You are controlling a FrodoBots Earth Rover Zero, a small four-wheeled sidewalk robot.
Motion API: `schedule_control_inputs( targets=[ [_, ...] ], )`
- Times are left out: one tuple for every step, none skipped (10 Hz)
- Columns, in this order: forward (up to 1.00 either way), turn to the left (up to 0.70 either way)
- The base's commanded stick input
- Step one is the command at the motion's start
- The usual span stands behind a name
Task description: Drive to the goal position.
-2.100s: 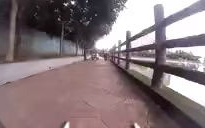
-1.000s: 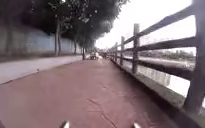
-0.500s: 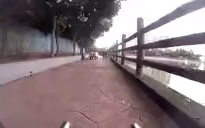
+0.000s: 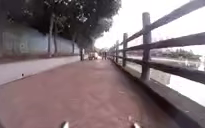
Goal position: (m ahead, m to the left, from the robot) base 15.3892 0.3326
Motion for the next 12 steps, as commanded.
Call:
schedule_control_inputs(
  targets=[
    [0.7, 0.0],
    [0.7, 0.0],
    [0.7, 0.0],
    [0.7, 0.0],
    [0.7, 0.0],
    [0.7, 0.0],
    [0.7, 0.0],
    [0.7, 0.0],
    [0.7, 0.0],
    [0.7, 0.0],
    [0.7, 0.0],
    [0.7, 0.0]
  ],
)
